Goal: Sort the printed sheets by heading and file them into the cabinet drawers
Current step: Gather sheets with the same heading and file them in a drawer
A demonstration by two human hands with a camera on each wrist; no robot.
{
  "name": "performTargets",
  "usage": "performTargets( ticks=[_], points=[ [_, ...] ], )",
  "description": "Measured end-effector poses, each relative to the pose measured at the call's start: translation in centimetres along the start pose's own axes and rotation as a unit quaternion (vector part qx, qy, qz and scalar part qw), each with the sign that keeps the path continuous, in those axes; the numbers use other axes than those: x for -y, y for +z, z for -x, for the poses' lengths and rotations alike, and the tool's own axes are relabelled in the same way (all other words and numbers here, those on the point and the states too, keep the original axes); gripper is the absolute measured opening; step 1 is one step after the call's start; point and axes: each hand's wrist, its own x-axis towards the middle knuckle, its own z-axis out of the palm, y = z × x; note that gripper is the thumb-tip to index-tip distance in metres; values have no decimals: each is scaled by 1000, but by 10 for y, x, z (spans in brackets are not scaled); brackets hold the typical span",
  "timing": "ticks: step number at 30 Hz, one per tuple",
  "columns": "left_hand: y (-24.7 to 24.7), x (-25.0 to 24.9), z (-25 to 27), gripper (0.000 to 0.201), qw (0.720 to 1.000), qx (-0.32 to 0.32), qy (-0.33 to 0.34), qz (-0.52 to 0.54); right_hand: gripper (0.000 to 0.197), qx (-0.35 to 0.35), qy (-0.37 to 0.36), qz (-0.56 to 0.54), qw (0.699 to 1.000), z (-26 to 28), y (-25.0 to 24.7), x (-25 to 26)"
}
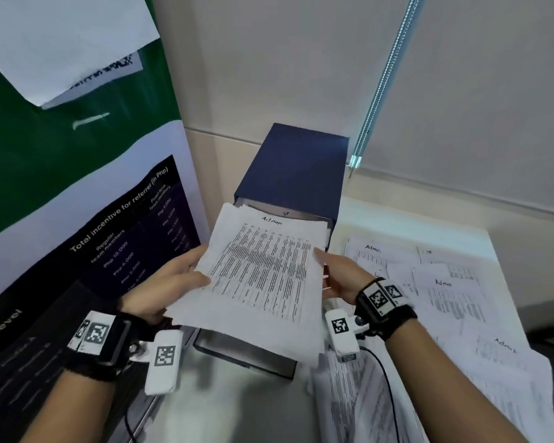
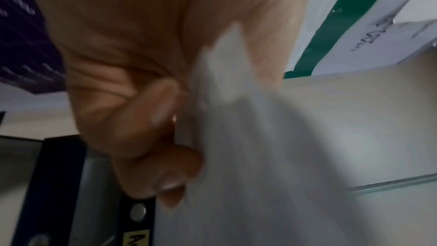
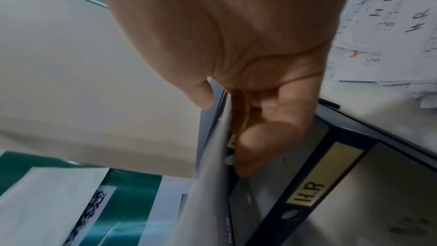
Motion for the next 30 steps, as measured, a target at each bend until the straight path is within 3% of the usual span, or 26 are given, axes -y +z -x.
performTargets(
  ticks=[3,6,9,10,12,14,16,18,22,26,28,30],
  points=[
    [0,-4,-4,63,999,40,-8,-11,28,43,-14,58,997,-1,2,-8],
    [1,-6,-7,55,998,53,-30,2,29,23,-60,27,998,1,-1,-10],
    [-2,-6,-17,44,997,46,-58,28,59,20,-48,16,999,0,2,-14],
    [-5,-5,-22,41,996,38,-72,40,59,36,-42,26,998,-1,3,-15],
    [-9,-4,-32,38,994,8,-96,55,34,72,-58,14,996,-1,6,-13],
    [-12,-2,-39,46,997,-5,-80,12,20,70,-68,-13,995,3,8,-3],
    [-11,0,-41,67,998,-1,-61,-14,22,55,-67,-29,996,2,8,2],
    [-8,3,-43,73,999,-11,-51,14,29,41,-49,-37,997,0,9,3],
    [-4,-1,-59,57,991,-117,-47,47,45,52,13,-32,998,16,7,-2],
    [3,-7,-81,52,984,-163,-61,38,32,115,16,-49,992,28,1,-10],
    [3,-7,-87,62,977,-189,-89,45,28,83,-4,-89,993,20,-2,-6],
    [2,-4,-87,51,983,-143,-113,29,19,31,-16,-119,992,8,-4,3]
  ],
)
